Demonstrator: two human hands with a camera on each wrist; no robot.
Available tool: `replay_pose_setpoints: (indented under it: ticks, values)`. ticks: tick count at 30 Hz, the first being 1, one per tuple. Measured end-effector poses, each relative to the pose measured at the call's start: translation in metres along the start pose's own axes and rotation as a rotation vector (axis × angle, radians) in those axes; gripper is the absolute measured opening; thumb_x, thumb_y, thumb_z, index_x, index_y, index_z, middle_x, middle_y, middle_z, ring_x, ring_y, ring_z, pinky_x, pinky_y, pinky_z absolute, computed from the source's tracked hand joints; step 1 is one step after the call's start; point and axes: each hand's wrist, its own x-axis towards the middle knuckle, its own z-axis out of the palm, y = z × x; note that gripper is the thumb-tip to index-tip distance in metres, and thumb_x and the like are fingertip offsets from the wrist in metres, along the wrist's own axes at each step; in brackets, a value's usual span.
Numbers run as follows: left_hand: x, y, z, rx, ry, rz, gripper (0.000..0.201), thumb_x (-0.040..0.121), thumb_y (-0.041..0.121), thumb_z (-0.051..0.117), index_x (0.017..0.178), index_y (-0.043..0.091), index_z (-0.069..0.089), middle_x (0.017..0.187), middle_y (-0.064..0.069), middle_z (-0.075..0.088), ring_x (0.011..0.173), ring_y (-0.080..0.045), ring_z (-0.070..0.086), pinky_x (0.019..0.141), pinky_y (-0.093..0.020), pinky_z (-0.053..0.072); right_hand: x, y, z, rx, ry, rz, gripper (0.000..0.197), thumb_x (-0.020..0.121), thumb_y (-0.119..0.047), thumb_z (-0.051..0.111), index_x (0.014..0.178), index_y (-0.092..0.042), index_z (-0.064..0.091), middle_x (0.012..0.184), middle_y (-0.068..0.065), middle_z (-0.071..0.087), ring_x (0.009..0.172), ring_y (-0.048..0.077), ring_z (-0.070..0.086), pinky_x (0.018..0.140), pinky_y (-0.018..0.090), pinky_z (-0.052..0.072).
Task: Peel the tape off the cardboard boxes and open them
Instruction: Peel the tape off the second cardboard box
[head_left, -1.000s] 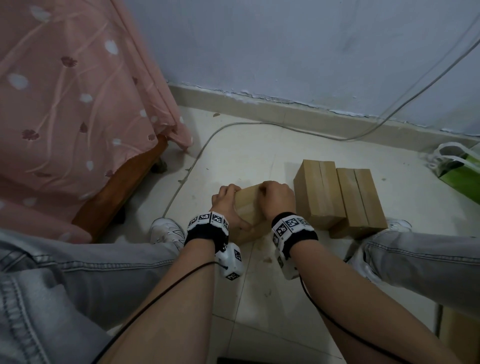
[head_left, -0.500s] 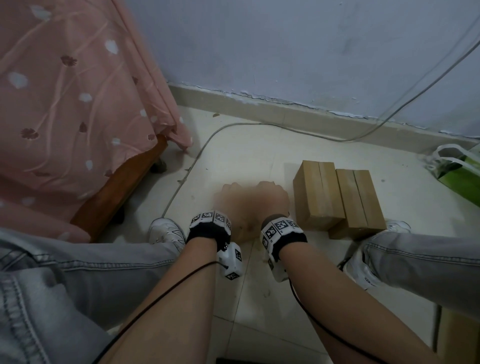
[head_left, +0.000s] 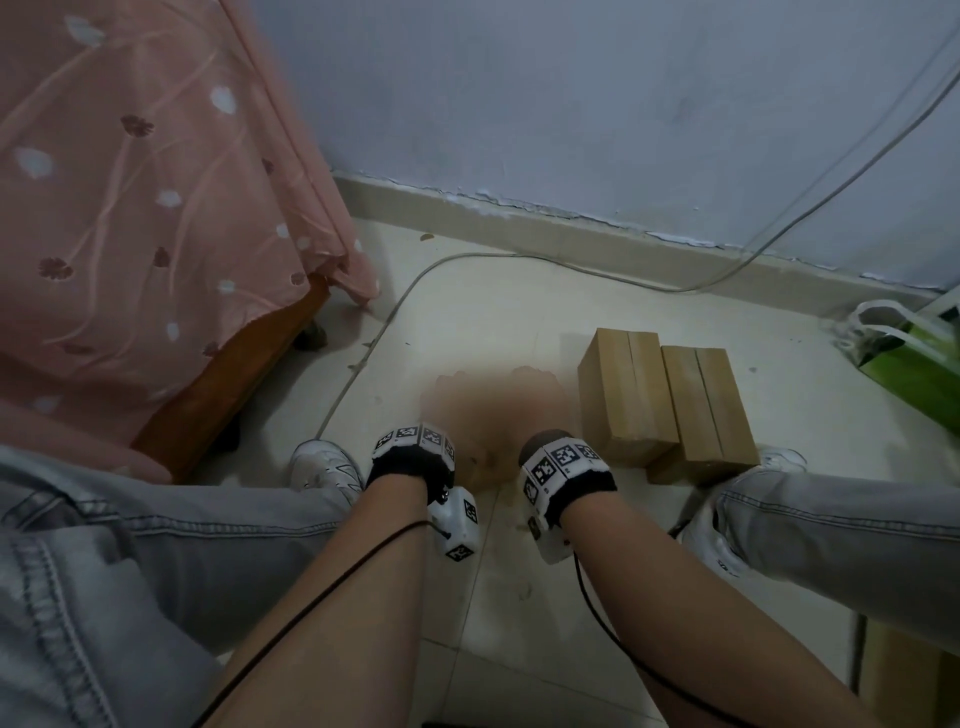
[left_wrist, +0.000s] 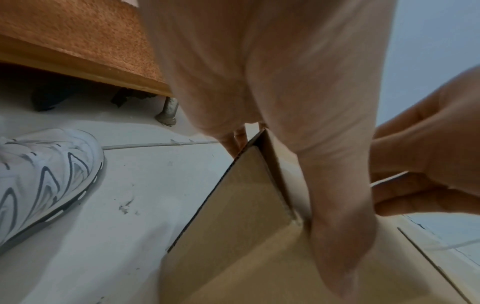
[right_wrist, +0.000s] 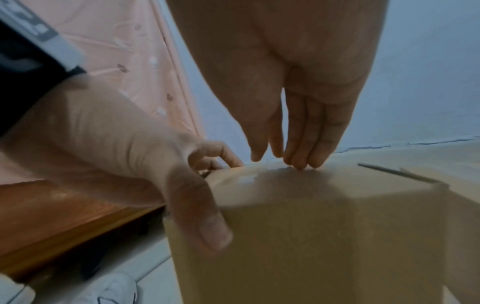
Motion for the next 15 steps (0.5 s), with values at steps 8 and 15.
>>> replay_pose_setpoints:
  ticks: [8,15]
  values:
    - [0.001,-0.001,0.002,0.006,0.003,-0.021,0.092,0.058,0.02,0.089,0.131,0.021,0.034,0.134,-0.004,0.033,0.125,-0.028,0.032,0.094,-0.037,0.042,-0.007,-0.009,-0.002,-0.104,-0.055,-0.04,0.016,0.083,0.004,0.05,0.074,-0.009,0.046,0.098,0.012,0.059,0.087,0.029,0.059,0.066,0.033,0.045]
    - [0.001,0.0,0.008,-0.025,0.039,0.01,0.079,0.071,0.01,0.077,0.136,0.019,0.033,0.14,-0.005,0.03,0.13,-0.029,0.03,0.094,-0.034,0.038,-0.006,-0.02,-0.012,-0.172,-0.13,-0.139,0.026,0.073,-0.012,0.075,0.083,-0.013,0.051,0.087,0.004,0.057,0.087,0.021,0.057,0.071,0.029,0.049]
